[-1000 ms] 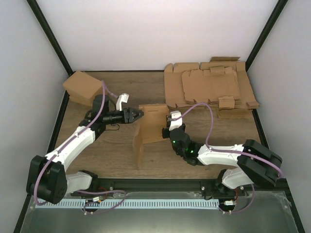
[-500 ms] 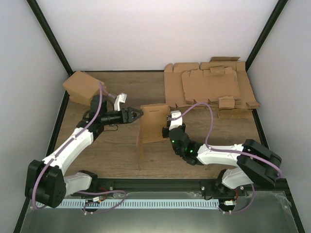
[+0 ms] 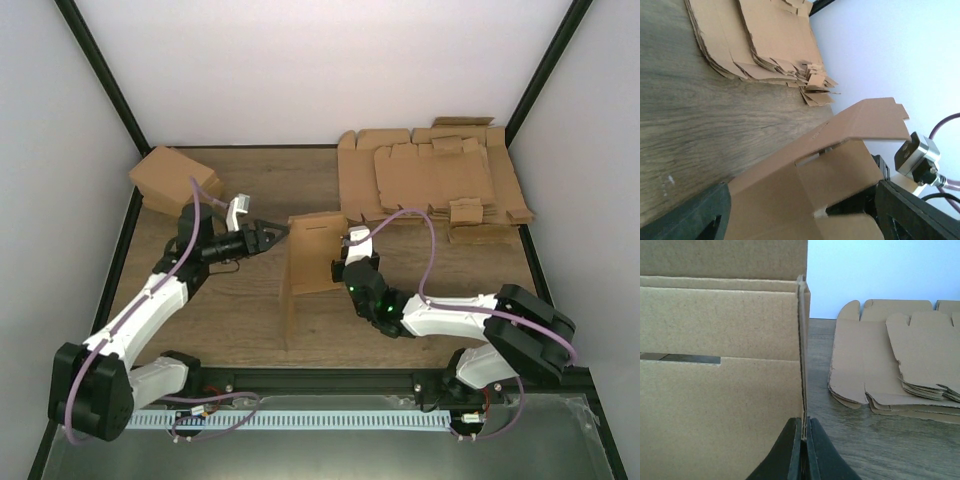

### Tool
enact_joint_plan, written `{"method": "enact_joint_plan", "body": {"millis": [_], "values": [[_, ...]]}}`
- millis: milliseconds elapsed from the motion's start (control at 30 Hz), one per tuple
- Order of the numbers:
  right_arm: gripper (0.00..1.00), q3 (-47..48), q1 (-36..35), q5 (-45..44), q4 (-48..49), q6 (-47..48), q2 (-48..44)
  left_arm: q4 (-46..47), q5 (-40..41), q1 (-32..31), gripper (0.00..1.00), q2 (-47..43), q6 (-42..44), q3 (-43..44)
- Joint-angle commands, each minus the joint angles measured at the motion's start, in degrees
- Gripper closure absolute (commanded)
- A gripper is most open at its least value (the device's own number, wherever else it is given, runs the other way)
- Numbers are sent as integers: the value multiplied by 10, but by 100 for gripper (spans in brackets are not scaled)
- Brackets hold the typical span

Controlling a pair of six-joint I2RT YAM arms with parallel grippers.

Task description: Fold the paper box

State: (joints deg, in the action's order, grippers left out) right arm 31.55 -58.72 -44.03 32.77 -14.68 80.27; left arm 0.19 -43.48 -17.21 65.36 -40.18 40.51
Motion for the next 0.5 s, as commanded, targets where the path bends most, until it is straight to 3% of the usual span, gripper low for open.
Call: {"method": "enact_joint_plan", "body": {"millis": [0,200,333,467], "values": [[99,0,-9,-5,-72,-10,28,55,27,15,16,-50,-43,-29],[99,7,-8,-7,-79,-13,36,89,21,31,15,-65,-75,-60],[99,10,-9,-6,-77,-8,36,80,-3,31,29,-29,-65,-46],[99,12,-8,-5,-78,-3,35,77,-22,28,33,2,-51,-26]]}}
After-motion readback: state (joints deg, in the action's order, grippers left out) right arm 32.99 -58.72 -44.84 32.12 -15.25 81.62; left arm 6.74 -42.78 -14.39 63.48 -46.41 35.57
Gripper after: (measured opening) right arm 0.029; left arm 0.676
